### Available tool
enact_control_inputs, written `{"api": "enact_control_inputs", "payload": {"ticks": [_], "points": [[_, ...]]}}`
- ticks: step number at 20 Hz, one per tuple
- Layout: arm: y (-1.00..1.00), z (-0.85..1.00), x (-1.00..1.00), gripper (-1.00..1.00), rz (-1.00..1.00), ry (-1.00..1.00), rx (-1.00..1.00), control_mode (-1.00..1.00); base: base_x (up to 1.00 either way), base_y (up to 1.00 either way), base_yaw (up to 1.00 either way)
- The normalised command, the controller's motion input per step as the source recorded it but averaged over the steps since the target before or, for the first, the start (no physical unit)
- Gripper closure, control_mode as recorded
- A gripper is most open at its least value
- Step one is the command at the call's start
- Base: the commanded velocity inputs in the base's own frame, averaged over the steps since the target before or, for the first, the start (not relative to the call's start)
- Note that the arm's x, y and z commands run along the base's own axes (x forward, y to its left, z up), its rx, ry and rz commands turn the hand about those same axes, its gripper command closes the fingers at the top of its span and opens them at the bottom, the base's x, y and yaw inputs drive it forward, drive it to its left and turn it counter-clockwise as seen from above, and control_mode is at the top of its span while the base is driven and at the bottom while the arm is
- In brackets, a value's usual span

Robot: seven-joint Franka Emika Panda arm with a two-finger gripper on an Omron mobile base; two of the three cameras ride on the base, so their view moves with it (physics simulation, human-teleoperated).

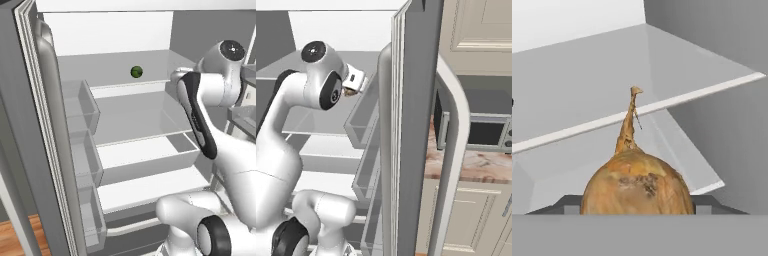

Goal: Gather the onion and avocado from the fridge and place them on a tray on the dining counter. Then gather the fishs from the fridge and place them on the other tray.

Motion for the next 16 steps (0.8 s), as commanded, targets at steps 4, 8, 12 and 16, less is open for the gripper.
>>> {"api": "enact_control_inputs", "payload": {"ticks": [4, 8, 12, 16], "points": [[0.13, 0.06, -1.0, 1.0, -0.08, 0.0, 0.03, -1.0, 0.0, 0.0, 0.0], [0.1, 0.0, -1.0, 1.0, -0.06, 0.0, 0.01, -1.0, 0.0, 0.0, 0.0], [0.14, -0.01, -1.0, 1.0, -0.04, -0.04, 0.01, -1.0, 0.0, 0.0, 0.0], [0.26, -0.2, -0.95, 1.0, 0.0, 0.0, 0.0, -1.0, 0.0, 0.0, 0.0]]}}
